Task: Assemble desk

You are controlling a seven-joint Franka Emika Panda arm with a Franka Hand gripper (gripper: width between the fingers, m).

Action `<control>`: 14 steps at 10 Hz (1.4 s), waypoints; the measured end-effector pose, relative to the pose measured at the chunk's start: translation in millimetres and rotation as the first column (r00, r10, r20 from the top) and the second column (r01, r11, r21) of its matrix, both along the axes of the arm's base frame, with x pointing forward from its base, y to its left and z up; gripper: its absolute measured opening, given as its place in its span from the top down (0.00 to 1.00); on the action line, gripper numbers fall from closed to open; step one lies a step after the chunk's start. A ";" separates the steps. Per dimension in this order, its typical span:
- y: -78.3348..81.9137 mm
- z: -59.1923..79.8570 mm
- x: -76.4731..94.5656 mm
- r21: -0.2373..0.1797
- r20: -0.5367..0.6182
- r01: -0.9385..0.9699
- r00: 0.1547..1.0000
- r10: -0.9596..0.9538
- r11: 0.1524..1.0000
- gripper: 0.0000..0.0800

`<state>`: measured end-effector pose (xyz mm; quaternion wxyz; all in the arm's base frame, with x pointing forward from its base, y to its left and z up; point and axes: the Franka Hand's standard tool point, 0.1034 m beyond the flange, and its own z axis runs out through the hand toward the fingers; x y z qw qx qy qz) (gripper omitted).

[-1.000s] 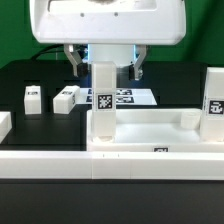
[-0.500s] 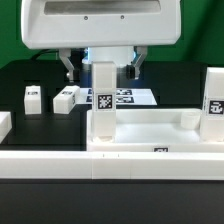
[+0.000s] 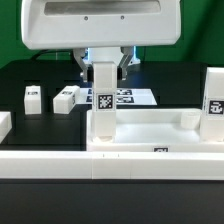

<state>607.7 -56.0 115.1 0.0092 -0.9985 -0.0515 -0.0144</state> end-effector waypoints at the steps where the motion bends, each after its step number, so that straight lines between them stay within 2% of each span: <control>1: 0.0 0.0 0.0 0.000 0.000 0.000 1.000 0.000 1.000 0.64; 2: 0.0 -0.1 -0.1 0.005 0.000 0.024 1.000 -0.024 1.000 0.64; 4: -1.5 -0.4 -0.6 0.039 -0.009 0.283 0.959 -0.283 0.958 0.64; 6: -2.8 -1.1 -1.3 0.062 -0.023 0.447 0.895 -0.446 0.893 0.64; 10: 0.3 -1.8 -0.9 0.061 -0.051 0.754 0.657 -0.752 0.654 0.64; 13: 0.9 -1.8 -1.3 0.054 -0.089 0.916 0.401 -0.912 0.397 0.64; 14: 1.1 -2.1 -1.4 0.054 -0.099 0.940 0.341 -0.935 0.337 0.64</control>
Offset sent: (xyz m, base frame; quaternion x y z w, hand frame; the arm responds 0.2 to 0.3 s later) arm -0.0064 0.0041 0.0012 0.0255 -0.0038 0.2828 0.9588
